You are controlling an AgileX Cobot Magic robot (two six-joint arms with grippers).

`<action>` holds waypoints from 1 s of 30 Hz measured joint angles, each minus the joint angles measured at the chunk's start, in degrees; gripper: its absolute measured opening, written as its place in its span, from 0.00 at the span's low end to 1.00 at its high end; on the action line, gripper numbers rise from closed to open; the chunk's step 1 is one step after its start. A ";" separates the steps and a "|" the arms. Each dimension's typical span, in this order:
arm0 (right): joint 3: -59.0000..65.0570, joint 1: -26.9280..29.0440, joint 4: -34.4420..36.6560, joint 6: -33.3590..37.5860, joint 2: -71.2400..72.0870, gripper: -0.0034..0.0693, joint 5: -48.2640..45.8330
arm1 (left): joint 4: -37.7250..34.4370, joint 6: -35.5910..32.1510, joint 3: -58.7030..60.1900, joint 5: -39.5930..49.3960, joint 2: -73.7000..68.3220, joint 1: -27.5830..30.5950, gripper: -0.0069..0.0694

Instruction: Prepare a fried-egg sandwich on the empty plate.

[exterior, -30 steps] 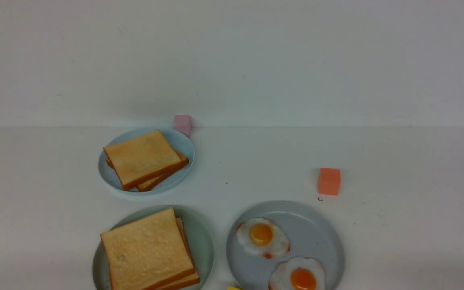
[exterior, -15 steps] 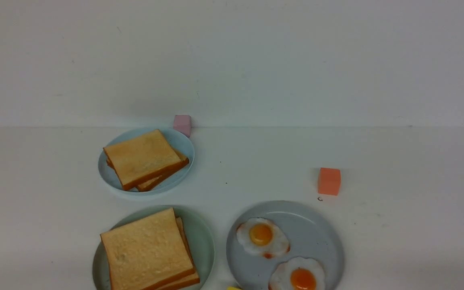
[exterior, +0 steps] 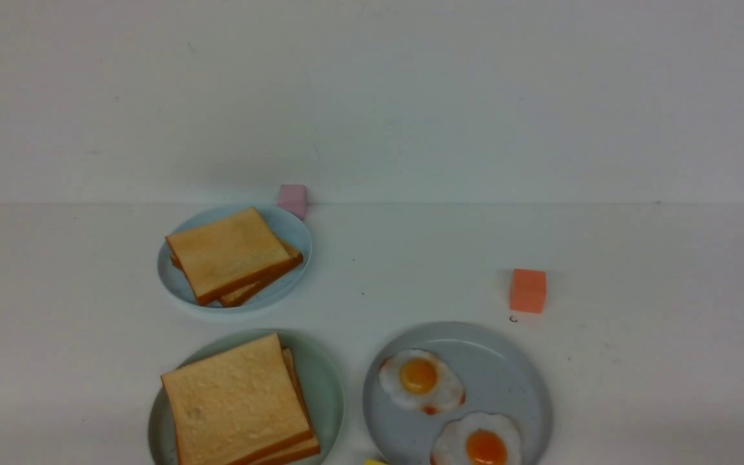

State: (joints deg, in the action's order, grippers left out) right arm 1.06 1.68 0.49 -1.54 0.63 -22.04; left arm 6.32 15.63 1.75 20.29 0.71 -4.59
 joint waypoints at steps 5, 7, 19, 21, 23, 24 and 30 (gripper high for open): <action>0.00 0.00 0.00 0.00 0.00 0.30 0.00 | 0.00 0.00 0.00 0.00 0.00 0.00 0.21; 0.00 0.00 0.00 0.00 0.00 0.31 0.00 | 0.00 0.00 0.00 0.00 0.00 0.00 0.21; 0.00 0.00 0.00 0.00 0.00 0.33 0.00 | 0.00 0.00 0.00 0.00 0.00 0.00 0.22; 0.00 0.00 0.00 0.00 0.00 0.33 0.00 | 0.00 0.00 0.00 0.00 0.00 0.00 0.22; 0.00 0.00 0.00 0.00 0.00 0.34 0.00 | 0.00 0.00 0.00 0.00 0.00 0.00 0.22; 0.00 0.00 0.00 0.00 0.00 0.34 0.00 | 0.00 0.00 0.00 0.00 0.00 0.00 0.22; 0.00 0.00 0.00 0.00 0.00 0.35 -0.04 | 0.00 0.00 0.00 0.00 0.00 0.00 0.22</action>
State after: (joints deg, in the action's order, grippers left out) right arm 1.06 1.68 0.49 -1.54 0.63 -22.08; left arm 6.32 15.63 1.75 20.29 0.71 -4.59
